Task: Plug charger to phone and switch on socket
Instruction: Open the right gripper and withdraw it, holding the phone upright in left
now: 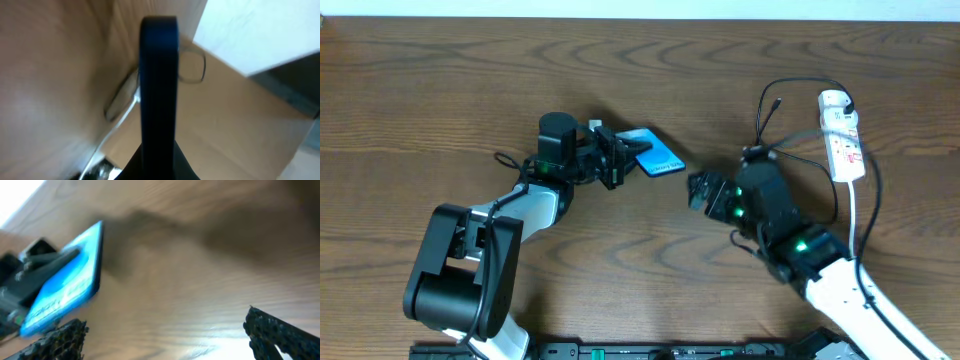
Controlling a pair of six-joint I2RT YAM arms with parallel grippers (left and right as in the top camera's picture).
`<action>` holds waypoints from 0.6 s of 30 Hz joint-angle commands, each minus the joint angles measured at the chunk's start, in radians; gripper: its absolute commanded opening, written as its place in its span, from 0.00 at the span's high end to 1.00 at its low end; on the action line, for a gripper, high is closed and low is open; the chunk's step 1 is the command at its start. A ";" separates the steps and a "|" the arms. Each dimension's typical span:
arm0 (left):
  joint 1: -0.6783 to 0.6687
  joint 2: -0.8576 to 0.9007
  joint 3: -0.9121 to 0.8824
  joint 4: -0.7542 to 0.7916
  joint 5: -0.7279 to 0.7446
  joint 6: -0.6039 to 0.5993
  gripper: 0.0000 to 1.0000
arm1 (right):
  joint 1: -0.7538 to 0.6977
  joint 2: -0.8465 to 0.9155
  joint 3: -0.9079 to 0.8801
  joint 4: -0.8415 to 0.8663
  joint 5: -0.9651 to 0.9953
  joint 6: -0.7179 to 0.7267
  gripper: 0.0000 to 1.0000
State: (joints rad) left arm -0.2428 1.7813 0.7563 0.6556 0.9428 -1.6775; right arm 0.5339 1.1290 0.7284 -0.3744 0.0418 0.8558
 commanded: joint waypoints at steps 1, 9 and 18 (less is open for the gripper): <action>0.003 -0.014 0.031 0.044 0.191 0.012 0.93 | -0.006 -0.006 0.173 -0.169 0.234 -0.098 0.01; 0.003 -0.014 0.031 0.109 0.406 0.013 0.92 | -0.007 -0.010 0.255 -0.229 0.243 -0.129 0.01; 0.003 -0.014 0.031 0.154 0.423 0.063 0.93 | -0.019 0.087 0.336 -0.201 0.255 -0.198 0.01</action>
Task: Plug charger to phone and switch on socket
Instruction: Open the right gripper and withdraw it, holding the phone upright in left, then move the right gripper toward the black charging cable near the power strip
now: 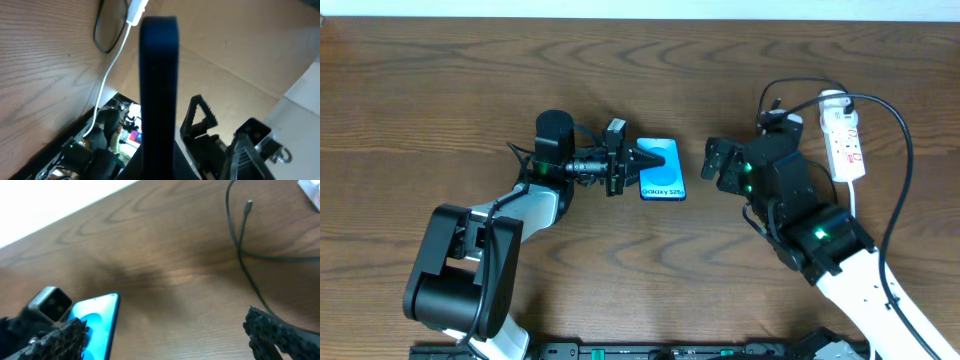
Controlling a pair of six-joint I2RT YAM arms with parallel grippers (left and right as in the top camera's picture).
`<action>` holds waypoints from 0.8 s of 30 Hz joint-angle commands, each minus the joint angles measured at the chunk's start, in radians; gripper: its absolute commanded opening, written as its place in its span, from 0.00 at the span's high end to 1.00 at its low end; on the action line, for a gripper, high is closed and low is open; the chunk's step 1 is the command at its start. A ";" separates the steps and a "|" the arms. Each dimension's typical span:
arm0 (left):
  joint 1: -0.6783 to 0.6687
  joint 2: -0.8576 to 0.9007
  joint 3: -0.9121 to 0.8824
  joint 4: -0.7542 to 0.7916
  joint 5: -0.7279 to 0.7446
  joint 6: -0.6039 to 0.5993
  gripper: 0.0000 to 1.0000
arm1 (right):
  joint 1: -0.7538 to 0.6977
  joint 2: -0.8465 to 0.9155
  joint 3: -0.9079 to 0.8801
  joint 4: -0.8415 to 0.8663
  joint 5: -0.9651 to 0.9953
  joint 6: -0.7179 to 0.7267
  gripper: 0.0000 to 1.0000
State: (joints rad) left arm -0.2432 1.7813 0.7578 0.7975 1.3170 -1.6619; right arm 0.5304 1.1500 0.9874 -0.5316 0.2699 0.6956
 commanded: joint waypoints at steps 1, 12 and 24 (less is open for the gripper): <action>0.004 -0.014 0.029 0.013 0.048 0.056 0.93 | -0.021 0.101 0.118 -0.086 0.028 -0.038 0.01; 0.004 -0.014 0.029 0.013 0.048 0.058 0.92 | -0.115 0.611 0.666 -0.393 0.042 -0.039 0.11; 0.004 -0.014 0.029 0.013 0.048 0.058 0.93 | -0.197 0.978 0.869 -0.257 0.093 -0.080 0.06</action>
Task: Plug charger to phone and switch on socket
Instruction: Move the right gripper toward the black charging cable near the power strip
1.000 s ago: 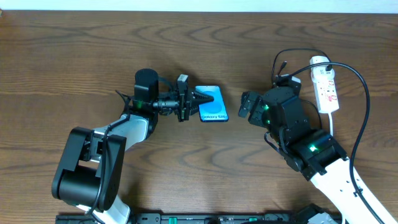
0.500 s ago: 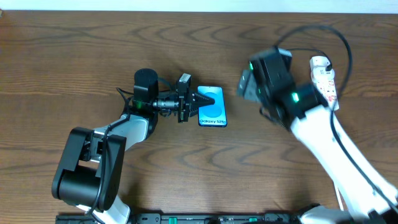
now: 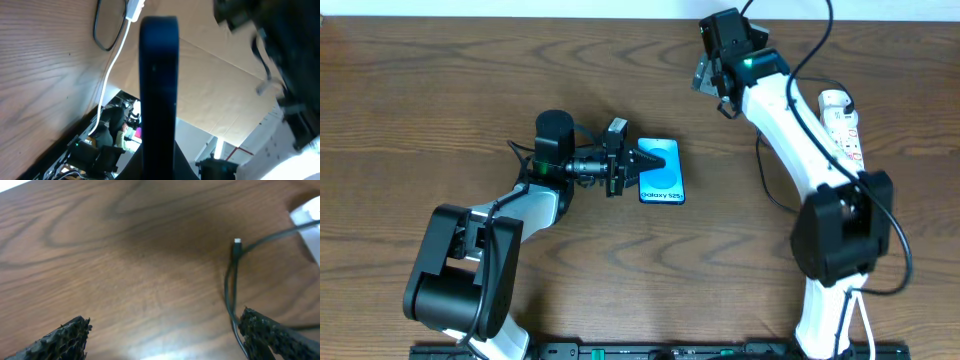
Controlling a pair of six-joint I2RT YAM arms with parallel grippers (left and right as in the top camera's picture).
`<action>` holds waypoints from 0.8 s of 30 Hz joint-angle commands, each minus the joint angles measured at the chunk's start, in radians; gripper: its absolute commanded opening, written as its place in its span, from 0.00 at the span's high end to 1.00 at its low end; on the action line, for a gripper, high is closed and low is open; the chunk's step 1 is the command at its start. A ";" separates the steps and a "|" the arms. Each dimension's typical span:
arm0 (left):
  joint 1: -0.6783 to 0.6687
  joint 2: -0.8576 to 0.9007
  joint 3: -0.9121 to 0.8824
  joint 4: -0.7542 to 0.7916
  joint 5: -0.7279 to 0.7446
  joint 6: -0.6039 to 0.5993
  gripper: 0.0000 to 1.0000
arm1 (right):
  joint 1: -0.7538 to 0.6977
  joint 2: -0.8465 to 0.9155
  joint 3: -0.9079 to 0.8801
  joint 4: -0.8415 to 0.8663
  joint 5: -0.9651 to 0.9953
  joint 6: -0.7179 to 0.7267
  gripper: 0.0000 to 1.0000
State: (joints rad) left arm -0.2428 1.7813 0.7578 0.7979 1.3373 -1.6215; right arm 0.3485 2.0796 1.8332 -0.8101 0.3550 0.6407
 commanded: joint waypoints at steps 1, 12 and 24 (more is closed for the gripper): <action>0.003 -0.014 0.029 0.012 0.028 0.017 0.92 | -0.015 0.063 0.023 0.032 0.009 -0.025 0.07; 0.003 -0.014 0.029 0.012 0.027 0.017 0.93 | -0.023 0.172 0.023 0.116 0.113 -0.024 0.09; 0.003 -0.014 0.029 0.012 0.013 0.016 0.93 | -0.040 0.226 0.023 0.023 0.277 0.137 0.14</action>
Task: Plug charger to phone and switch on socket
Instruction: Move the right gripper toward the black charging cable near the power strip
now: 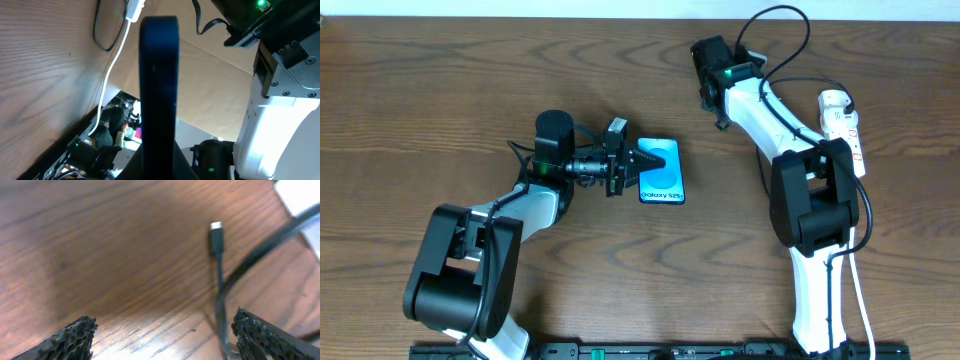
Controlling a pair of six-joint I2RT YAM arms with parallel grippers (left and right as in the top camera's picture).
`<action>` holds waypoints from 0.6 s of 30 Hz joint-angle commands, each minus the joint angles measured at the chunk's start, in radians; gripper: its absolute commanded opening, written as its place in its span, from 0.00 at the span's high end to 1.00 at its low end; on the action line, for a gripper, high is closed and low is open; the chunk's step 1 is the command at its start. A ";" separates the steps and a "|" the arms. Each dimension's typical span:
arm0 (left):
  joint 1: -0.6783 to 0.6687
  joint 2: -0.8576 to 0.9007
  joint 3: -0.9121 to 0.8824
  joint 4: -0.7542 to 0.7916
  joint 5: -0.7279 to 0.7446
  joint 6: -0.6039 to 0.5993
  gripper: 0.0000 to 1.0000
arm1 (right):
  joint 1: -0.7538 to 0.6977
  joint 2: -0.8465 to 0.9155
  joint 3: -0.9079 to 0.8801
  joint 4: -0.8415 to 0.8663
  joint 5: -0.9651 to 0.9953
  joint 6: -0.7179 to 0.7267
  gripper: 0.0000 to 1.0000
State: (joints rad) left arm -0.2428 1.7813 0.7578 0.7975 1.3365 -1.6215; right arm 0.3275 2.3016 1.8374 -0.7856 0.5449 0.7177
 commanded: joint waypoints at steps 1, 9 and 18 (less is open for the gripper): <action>0.003 -0.014 0.029 0.012 0.014 0.016 0.92 | -0.023 0.004 0.018 -0.005 0.090 0.060 0.14; 0.003 -0.014 0.029 0.012 0.013 0.016 0.92 | -0.087 0.005 0.017 -0.068 0.063 0.135 0.14; 0.003 -0.014 0.029 0.012 -0.006 0.016 0.93 | -0.074 0.002 0.018 -0.067 -0.171 -0.024 0.20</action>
State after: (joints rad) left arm -0.2428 1.7813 0.7578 0.7975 1.3304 -1.6215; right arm 0.2195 2.3016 1.8393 -0.8429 0.4515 0.7490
